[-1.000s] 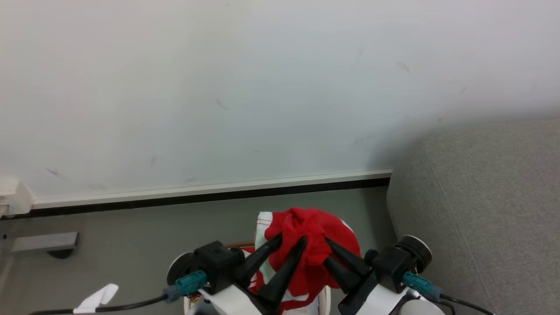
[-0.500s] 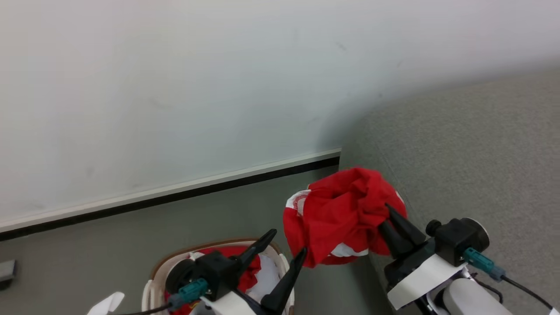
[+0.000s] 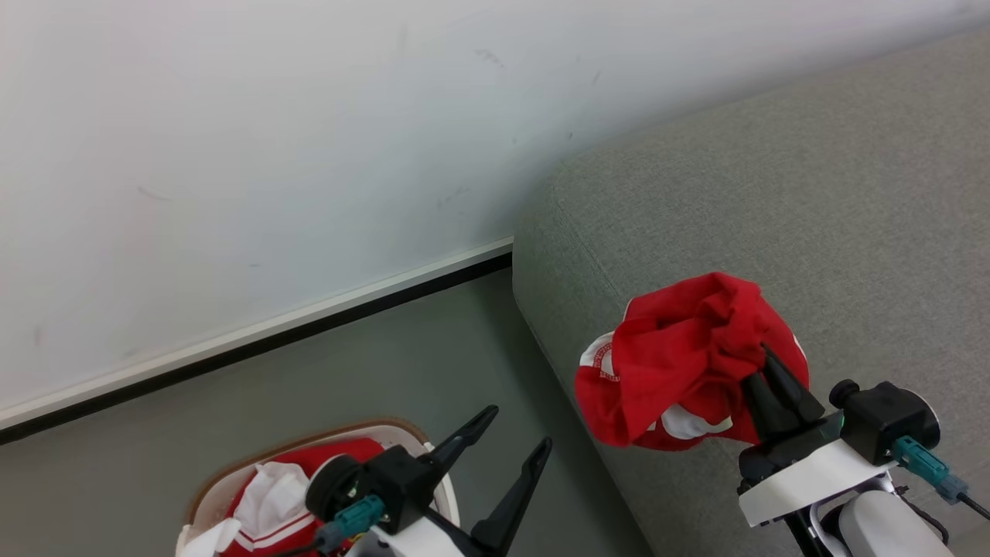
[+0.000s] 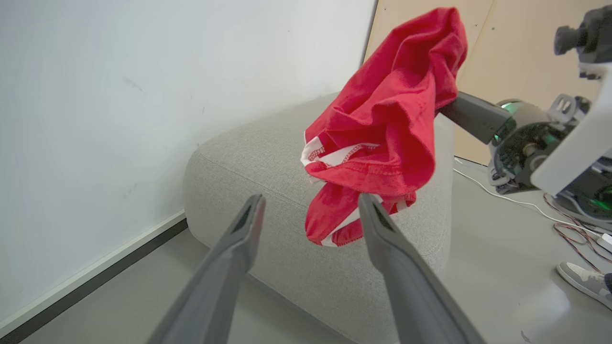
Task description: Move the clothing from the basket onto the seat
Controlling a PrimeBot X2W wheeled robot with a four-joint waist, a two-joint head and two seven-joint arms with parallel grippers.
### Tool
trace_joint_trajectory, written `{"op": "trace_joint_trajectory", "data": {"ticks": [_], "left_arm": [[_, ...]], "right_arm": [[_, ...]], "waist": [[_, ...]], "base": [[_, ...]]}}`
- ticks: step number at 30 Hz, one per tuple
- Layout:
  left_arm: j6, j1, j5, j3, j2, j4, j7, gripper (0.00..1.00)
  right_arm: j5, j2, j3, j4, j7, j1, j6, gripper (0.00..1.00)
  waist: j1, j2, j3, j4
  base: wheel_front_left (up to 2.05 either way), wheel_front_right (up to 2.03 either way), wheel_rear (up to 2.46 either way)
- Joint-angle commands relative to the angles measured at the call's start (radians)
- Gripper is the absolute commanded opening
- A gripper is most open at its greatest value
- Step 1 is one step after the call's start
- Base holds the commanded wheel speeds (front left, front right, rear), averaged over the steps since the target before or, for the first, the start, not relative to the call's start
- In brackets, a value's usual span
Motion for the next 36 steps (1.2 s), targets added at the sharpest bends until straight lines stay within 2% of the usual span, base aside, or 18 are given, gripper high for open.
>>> {"op": "trace_joint_trajectory", "data": {"ticks": [1,4,9,10,14,21,26,31,33,36], "left_arm": [[-0.002,-0.005,0.010,0.003,0.004,0.003,-0.007,1.00],[-0.003,-0.019,0.015,0.000,0.007,0.001,-0.013,1.00],[-0.016,-0.094,0.045,0.003,0.033,-0.034,-0.006,1.00],[-0.016,-0.094,0.045,0.003,0.033,-0.034,-0.006,1.00],[-0.039,-0.184,0.074,-0.001,0.058,-0.060,0.006,1.00],[-0.061,-0.341,0.102,0.002,0.073,-0.082,-0.014,1.00],[-0.067,-0.418,0.114,-0.006,0.061,-0.076,-0.049,1.00],[-0.068,-0.454,0.113,-0.006,0.046,-0.065,-0.083,1.00],[-0.067,-0.459,0.110,-0.008,0.038,-0.059,-0.091,1.00],[-0.064,-0.455,0.104,-0.008,0.036,-0.041,-0.107,1.00]], "right_arm": [[-0.008,0.005,-0.006,-0.003,0.000,0.011,-0.002,0.00],[-0.022,0.015,-0.044,0.001,-0.001,0.011,-0.002,0.00],[-0.045,0.047,-0.165,0.011,-0.001,-0.090,-0.002,0.00],[-0.045,0.047,-0.165,0.011,-0.001,-0.090,-0.002,0.00],[-0.088,0.058,-0.286,0.043,0.000,-0.215,-0.002,0.00],[-0.168,0.003,-0.508,0.161,0.000,-0.480,-0.002,0.00],[-0.255,-0.076,-0.701,0.292,0.006,-0.667,-0.002,0.00],[-0.369,-0.121,-0.903,0.417,0.049,-0.793,-0.002,0.00],[-0.432,-0.128,-0.987,0.461,0.057,-0.822,-0.002,0.00],[-0.524,-0.100,-1.095,0.516,0.051,-0.829,-0.002,0.00]], "waist": [[0.0000,-0.0001,0.006,-0.005],[0.0000,-0.0001,0.028,-0.007],[0.0000,-0.0001,0.179,0.020],[0.0000,-0.0001,0.179,0.020],[0.0000,-0.0001,0.322,0.066],[0.0000,-0.0001,0.524,0.170],[0.0000,-0.0001,0.602,0.249],[0.0000,-0.0001,0.660,0.311],[0.0000,-0.0001,0.677,0.333],[0.0000,-0.0001,0.686,0.352]], "base": [[0.00,0.00,0.00],[0.00,0.00,0.00],[0.00,0.00,0.00],[0.00,0.00,0.00],[0.00,0.00,0.00],[0.00,0.00,0.00],[0.00,0.00,0.00],[0.00,0.00,0.00],[0.00,0.00,0.00],[0.00,0.00,0.00]]}}
